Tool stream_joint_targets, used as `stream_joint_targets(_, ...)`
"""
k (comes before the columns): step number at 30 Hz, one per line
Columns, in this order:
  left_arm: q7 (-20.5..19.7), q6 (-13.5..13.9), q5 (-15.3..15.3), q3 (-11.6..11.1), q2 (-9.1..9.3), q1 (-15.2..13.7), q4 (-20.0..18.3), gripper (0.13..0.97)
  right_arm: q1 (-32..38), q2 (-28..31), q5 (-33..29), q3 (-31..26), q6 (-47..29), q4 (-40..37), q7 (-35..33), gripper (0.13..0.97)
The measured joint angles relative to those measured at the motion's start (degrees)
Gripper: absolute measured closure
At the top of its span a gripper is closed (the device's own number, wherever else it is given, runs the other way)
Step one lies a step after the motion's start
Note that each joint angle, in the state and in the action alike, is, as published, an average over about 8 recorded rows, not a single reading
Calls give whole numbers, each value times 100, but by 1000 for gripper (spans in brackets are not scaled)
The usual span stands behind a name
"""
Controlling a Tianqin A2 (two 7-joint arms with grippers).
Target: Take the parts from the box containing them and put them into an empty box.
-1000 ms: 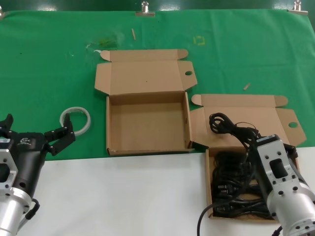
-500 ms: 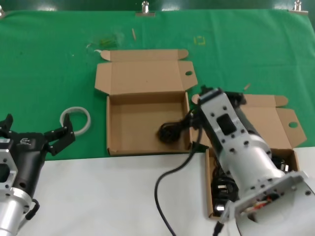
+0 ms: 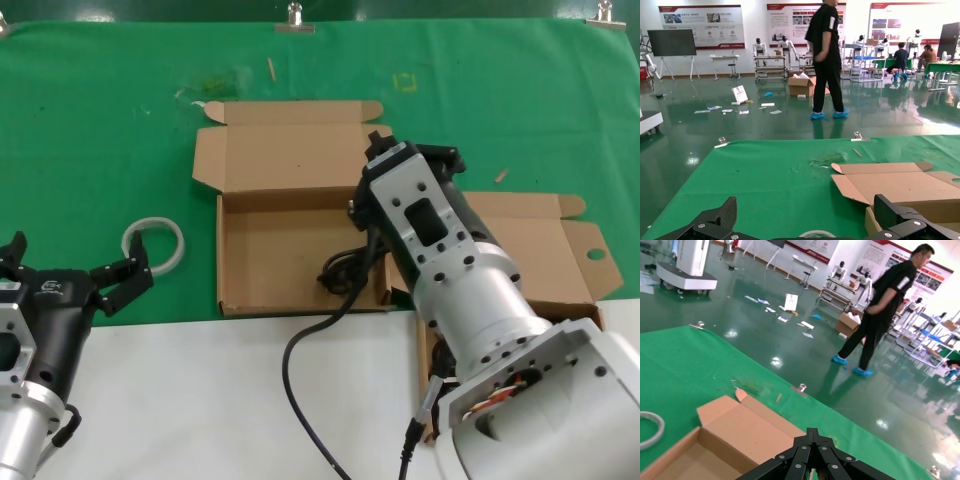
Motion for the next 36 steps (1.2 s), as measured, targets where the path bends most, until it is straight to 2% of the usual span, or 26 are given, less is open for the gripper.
stream_joint_targets(17, 0, 0, 0, 0, 0, 0, 0, 132, -339, 3, 0, 136, -923, -798, 808, 956)
stream_joint_targets(29, 0, 0, 0, 0, 0, 0, 0, 132, -371, 3, 0, 165, -999, -842, 874, 948)
stream_joint_targets(36, 0, 0, 0, 0, 0, 0, 0, 132, -371, 3, 0, 165, -999, -842, 874, 887)
